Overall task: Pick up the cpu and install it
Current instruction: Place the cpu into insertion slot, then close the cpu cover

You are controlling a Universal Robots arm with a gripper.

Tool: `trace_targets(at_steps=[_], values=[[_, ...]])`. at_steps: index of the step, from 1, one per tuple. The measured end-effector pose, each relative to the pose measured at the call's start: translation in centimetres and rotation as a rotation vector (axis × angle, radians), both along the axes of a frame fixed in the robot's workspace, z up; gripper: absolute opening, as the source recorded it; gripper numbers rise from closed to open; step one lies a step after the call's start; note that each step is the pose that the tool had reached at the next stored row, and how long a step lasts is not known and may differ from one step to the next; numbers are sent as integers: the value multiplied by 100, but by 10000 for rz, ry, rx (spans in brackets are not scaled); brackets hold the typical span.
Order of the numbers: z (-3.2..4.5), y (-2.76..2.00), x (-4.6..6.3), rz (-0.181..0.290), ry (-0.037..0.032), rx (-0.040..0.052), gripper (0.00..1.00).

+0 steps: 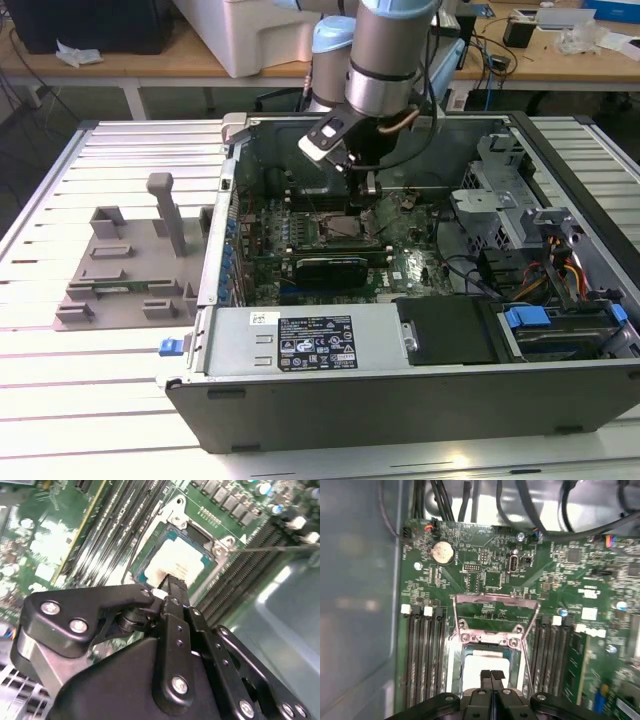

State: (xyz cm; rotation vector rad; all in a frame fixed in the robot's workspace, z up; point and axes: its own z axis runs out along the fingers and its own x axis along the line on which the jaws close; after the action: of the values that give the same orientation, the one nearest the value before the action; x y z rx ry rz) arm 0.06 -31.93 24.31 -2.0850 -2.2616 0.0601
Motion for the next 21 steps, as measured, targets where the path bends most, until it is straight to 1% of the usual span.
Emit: trace_targets(at_steps=[1, 2, 6, 7, 9, 15, 16, 17, 18, 20, 21], values=[[101, 0, 0, 0, 0, -1, 11], [181, 0, 0, 0, 0, 0, 11], [411, 0, 0, 0, 1, -1, 11], [436, 0, 0, 0, 1, 0, 11], [451, 0, 0, 1, 0, 5, 11], [451, 0, 0, 0, 0, 9, 11], [452, -1, 89, -1, 5, 7, 11], [450, 0, 212, 0, 24, 9, 11], [449, 0, 303, -1, 35, 9, 11], [448, 1, 414, -1, 42, 9, 11], [448, 2, 529, 1, 49, 9, 11]])
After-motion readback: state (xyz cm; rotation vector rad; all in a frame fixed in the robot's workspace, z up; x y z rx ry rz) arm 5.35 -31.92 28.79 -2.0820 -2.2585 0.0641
